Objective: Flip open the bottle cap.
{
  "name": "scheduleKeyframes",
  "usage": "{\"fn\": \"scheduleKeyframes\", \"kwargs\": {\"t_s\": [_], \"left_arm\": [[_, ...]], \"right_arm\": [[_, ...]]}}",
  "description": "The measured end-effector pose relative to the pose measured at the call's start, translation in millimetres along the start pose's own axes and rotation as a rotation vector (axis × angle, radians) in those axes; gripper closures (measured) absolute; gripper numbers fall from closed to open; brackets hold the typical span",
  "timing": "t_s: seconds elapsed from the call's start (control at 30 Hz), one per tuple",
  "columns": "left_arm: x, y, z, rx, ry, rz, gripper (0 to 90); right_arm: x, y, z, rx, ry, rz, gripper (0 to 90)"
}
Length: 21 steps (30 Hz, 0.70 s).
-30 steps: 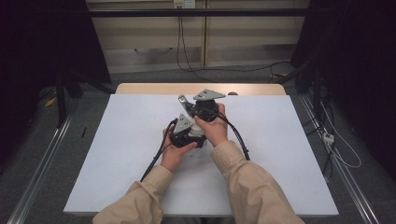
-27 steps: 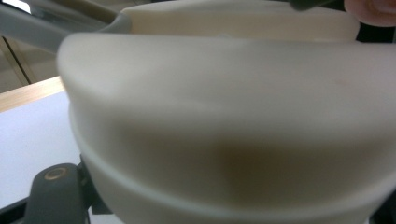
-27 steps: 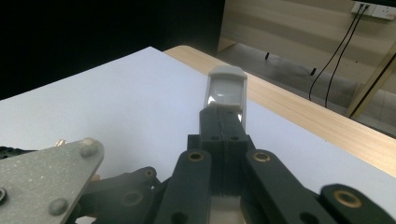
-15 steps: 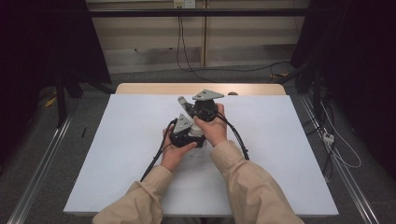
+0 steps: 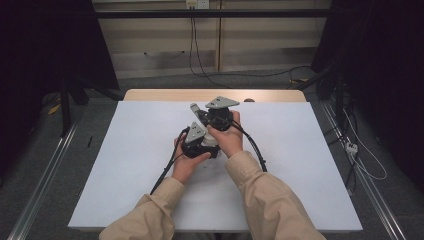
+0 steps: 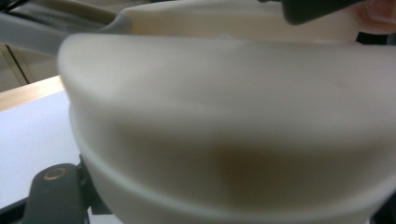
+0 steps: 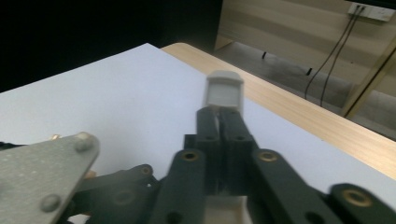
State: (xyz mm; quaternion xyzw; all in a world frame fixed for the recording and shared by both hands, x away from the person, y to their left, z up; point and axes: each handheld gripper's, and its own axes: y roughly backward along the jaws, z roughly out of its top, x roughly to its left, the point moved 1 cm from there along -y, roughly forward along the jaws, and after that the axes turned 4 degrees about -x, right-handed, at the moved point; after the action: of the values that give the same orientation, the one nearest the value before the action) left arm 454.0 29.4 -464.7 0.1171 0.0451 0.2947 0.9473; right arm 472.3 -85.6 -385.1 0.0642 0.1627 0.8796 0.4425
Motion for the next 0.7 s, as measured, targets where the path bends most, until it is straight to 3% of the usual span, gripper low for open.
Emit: {"fn": "scheduleKeyframes", "kwargs": {"t_s": [0.1, 0.2, 0.4, 0.57, 0.7], "left_arm": [[-0.7, -0.1, 0.0, -0.001, -0.006, -0.002, 14.4], [0.8, 1.2, 0.3, 0.004, 0.004, 0.001, 12.2], [1.9, 6.2, 3.5, 0.011, 0.027, -0.008, 9.6], [2.0, 10.0, 2.6, 0.014, 0.046, -0.032, 9.4], [-0.8, 17.5, 3.0, 0.015, 0.044, -0.026, 8.7]], "right_arm": [[-0.1, 0.9, -0.2, -0.004, 0.004, 0.005, 83.2], [0.8, 2.0, 0.6, -0.008, 0.012, 0.016, 73.7], [1.8, 4.1, -1.7, 0.002, -0.017, 0.051, 66.2], [3.3, 8.5, 0.4, -0.002, -0.028, 0.055, 57.6], [2.9, 14.1, 1.4, -0.008, -0.016, 0.043, 52.2]]}}
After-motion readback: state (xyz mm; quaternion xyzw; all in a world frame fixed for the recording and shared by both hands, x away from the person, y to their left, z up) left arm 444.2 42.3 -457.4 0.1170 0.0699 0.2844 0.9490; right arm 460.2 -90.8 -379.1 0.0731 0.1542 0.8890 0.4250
